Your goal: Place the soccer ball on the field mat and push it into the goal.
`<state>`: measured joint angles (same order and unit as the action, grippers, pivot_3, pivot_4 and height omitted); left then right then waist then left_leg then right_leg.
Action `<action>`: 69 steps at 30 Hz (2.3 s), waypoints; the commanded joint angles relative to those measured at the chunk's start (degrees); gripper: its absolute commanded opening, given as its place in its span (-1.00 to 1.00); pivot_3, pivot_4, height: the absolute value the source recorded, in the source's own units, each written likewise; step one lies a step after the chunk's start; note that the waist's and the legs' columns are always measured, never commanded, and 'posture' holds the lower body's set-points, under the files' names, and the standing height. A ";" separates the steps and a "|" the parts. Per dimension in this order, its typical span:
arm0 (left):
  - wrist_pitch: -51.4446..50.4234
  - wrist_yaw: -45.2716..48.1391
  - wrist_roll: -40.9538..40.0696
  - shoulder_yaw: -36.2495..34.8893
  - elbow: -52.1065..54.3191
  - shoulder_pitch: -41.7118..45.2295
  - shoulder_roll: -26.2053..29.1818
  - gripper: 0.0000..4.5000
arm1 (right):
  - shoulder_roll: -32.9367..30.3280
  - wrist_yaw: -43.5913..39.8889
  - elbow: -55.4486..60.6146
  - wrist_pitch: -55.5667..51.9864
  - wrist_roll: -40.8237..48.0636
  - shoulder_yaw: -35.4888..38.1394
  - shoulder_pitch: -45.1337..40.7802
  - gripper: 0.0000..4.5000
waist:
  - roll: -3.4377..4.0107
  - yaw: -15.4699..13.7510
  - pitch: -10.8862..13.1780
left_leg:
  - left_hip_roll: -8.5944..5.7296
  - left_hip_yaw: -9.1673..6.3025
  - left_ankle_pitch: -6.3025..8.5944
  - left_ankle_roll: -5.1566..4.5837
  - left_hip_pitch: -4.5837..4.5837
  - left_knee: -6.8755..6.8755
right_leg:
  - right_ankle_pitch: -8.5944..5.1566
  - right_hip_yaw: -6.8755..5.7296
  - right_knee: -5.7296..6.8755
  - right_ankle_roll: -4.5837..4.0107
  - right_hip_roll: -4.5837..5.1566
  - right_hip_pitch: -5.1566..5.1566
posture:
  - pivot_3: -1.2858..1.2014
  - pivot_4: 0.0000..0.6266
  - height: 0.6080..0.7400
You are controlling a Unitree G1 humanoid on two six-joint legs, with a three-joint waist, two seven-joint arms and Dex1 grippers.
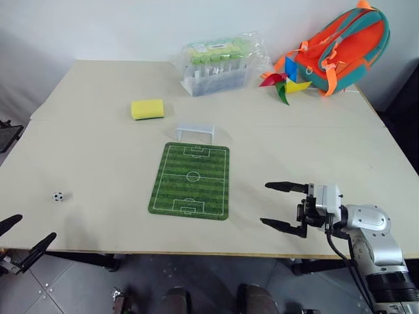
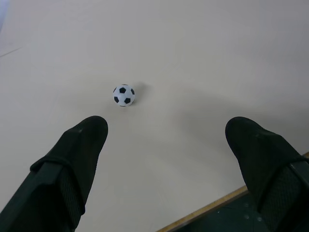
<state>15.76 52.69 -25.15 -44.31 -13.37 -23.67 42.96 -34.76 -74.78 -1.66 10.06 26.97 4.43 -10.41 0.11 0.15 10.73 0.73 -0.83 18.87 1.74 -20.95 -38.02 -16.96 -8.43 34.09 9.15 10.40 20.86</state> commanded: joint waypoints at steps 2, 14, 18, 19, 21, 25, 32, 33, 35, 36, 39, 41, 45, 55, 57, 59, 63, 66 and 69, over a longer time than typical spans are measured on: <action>-2.65 -0.26 -2.12 -1.26 1.40 0.12 0.23 0.98 | 0.01 -1.39 0.87 0.27 1.99 0.49 0.01 1.00 | 0.00 -0.01 0.00 | 0.01 0.06 0.00 -0.01 -0.01 0.00 | 0.00 0.06 0.03 -0.01 -0.01 0.07 | 0.03 -0.52 1.00; -7.56 -6.20 -9.68 -9.77 -1.57 -2.59 -9.24 0.98 | 10.34 6.89 13.26 -6.76 11.85 0.17 -2.68 1.00 | -0.19 0.30 -0.11 | 0.13 0.66 0.09 -0.02 -0.01 0.01 | 0.03 0.77 0.38 -0.05 -0.13 0.64 | 0.03 -0.52 1.00; -8.33 -8.69 -11.37 -8.93 2.56 -1.96 -13.44 0.98 | 9.41 3.52 12.78 -4.99 10.84 -0.10 -0.74 1.00 | -0.31 -0.54 -0.18 | 0.13 0.75 0.20 -0.09 0.01 -0.07 | 0.04 0.87 0.37 -0.04 -0.13 0.64 | 0.03 -0.52 1.00; -9.12 -9.52 -12.07 -8.75 3.57 -0.76 -13.51 0.98 | 9.10 2.78 12.35 -4.65 10.58 0.04 -0.53 1.00 | -0.33 -0.95 -0.19 | 0.14 0.74 0.21 -0.09 0.00 -0.09 | 0.04 0.85 0.38 -0.04 -0.13 0.64 | 0.03 -0.52 1.00; -11.48 -11.93 -12.49 -7.63 6.52 1.63 -13.20 0.98 | 8.86 2.00 11.37 -4.25 10.23 0.40 -0.66 1.00 | -0.39 -1.52 -0.23 | 0.17 0.73 0.21 -0.08 0.00 -0.16 | 0.04 0.86 0.41 -0.05 -0.18 0.64 | 0.03 -0.52 1.00; -16.96 -16.01 -10.43 -2.70 7.42 9.05 -10.37 0.98 | 8.70 -0.21 8.62 -2.27 9.09 0.27 -0.97 1.00 | -0.44 -1.57 -0.27 | 0.16 0.77 0.20 -0.08 0.01 -0.28 | 0.13 0.93 0.45 -0.12 -0.18 0.62 | 0.03 -0.52 1.00; -22.85 -20.82 -3.93 5.31 -0.85 20.15 -5.07 0.98 | 9.70 0.46 8.50 -2.89 9.07 -0.47 -1.40 1.00 | -0.44 -0.04 -0.27 | 0.19 1.06 0.21 -0.06 0.28 -0.06 | 0.14 1.21 0.52 -0.13 -0.26 0.68 | 0.03 -0.52 1.00; -23.07 -21.08 -3.32 5.90 -2.01 21.02 -4.70 0.98 | 9.82 0.63 8.64 -2.89 8.99 -0.62 -1.44 1.00 | -0.44 0.13 -0.27 | 0.21 1.15 0.21 -0.06 0.34 0.00 | 0.14 1.26 0.52 -0.13 -0.27 0.68 | 0.03 -0.52 1.00; -23.23 -21.71 -2.47 6.61 -4.14 22.82 -4.44 0.98 | 9.95 0.92 8.81 -2.59 8.75 -0.74 -1.18 1.00 | -0.44 0.39 -0.27 | 0.23 1.34 0.24 -0.05 0.47 0.05 | 0.13 1.39 0.51 -0.13 -0.29 0.68 | 0.03 -0.52 1.00; -23.26 -22.00 -1.84 7.10 -5.35 23.69 -4.19 0.98 | 10.06 1.20 8.90 -2.26 8.54 -0.73 -0.87 1.00 | -0.45 0.40 -0.27 | 0.23 1.36 0.25 -0.05 0.48 0.05 | 0.13 1.42 0.52 -0.13 -0.29 0.68 | 0.03 -0.52 1.00; -22.81 -22.76 -0.41 7.62 -7.50 24.97 -3.98 0.80 | 10.24 2.43 9.70 -1.63 8.05 -0.48 0.36 1.00 | -0.46 0.08 -0.28 | 0.26 1.38 0.26 -0.04 0.50 0.05 | 0.13 1.44 0.51 -0.13 -0.31 0.68 | 0.03 -0.52 1.00; -22.95 -22.53 -0.09 7.89 -8.14 24.92 -3.95 0.56 | 10.28 3.18 10.32 -1.50 7.85 -0.47 1.06 1.00 | -0.46 0.00 -0.28 | 0.26 1.40 0.26 -0.04 0.51 0.04 | 0.14 1.46 0.51 -0.13 -0.31 0.68 | 0.03 -0.52 1.00; -22.00 -21.25 0.27 8.41 -8.82 24.85 -4.21 -0.04 | 10.44 4.51 11.57 -1.35 7.34 -0.67 2.07 1.00 | -0.46 -0.04 -0.28 | 0.27 1.41 0.27 -0.04 0.52 0.04 | 0.14 1.48 0.51 -0.13 -0.31 0.68 | 0.03 -0.52 1.00; -13.98 -3.79 -4.67 15.20 2.37 28.25 -4.56 -0.62 | 4.47 5.79 15.10 -4.73 8.33 3.50 3.52 1.00 | -0.47 -0.41 -0.27 | 0.27 1.45 0.28 -0.05 0.52 0.03 | 0.14 1.52 0.52 -0.13 -0.31 0.69 | 0.03 -0.52 1.00; -14.70 7.90 -3.32 26.12 9.51 30.75 -2.04 -0.62 | -0.49 2.63 15.02 -5.90 9.50 6.23 6.29 1.00 | -0.46 -2.11 -0.26 | 0.23 1.43 0.35 -0.16 0.39 -0.13 | 0.16 1.49 0.47 -0.09 -0.26 0.70 | 0.03 -0.52 1.00; -15.21 11.74 -1.94 31.29 9.92 33.82 -1.86 -0.62 | -2.97 0.60 13.24 -4.86 9.42 7.65 7.78 1.00 | -0.41 -2.76 -0.30 | 0.21 1.44 0.38 -0.22 0.36 -0.23 | 0.26 1.48 0.34 -0.07 -0.25 0.62 | 0.03 -0.52 1.00; -12.59 16.81 3.90 42.15 5.77 42.51 -4.40 -0.62 | -5.65 -3.39 7.68 -0.53 7.53 10.61 10.67 1.00 | -0.35 -1.45 -0.33 | 0.28 1.70 0.39 -0.23 0.47 -0.06 | 0.32 1.65 0.14 -0.04 -0.40 0.61 | 0.03 -0.52 1.00; -9.44 18.25 8.07 47.63 -0.92 49.27 -8.12 -0.62 | -5.12 -2.82 7.10 0.59 7.79 11.92 12.23 1.00 | -0.35 -0.92 -0.32 | 0.33 1.83 0.39 -0.23 0.50 -0.02 | 0.33 1.74 0.08 -0.01 -0.46 0.65 | 0.03 -0.52 1.00; -5.79 19.97 10.63 50.07 -7.33 53.26 -10.11 -0.62 | -4.19 -2.06 8.88 1.35 8.18 12.27 14.39 1.00 | -0.38 -0.95 -0.31 | 0.36 1.83 0.39 -0.23 0.48 -0.06 | 0.34 1.74 0.07 0.00 -0.50 0.65 | 0.03 -0.52 1.00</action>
<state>7.56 71.37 -15.52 5.72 -18.72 28.79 32.51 -39.59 -77.19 4.81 10.19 34.02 15.05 3.13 -0.27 -0.79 10.42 1.10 1.00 19.26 1.51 -20.46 -38.09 -16.61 -6.68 34.15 9.16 9.90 21.51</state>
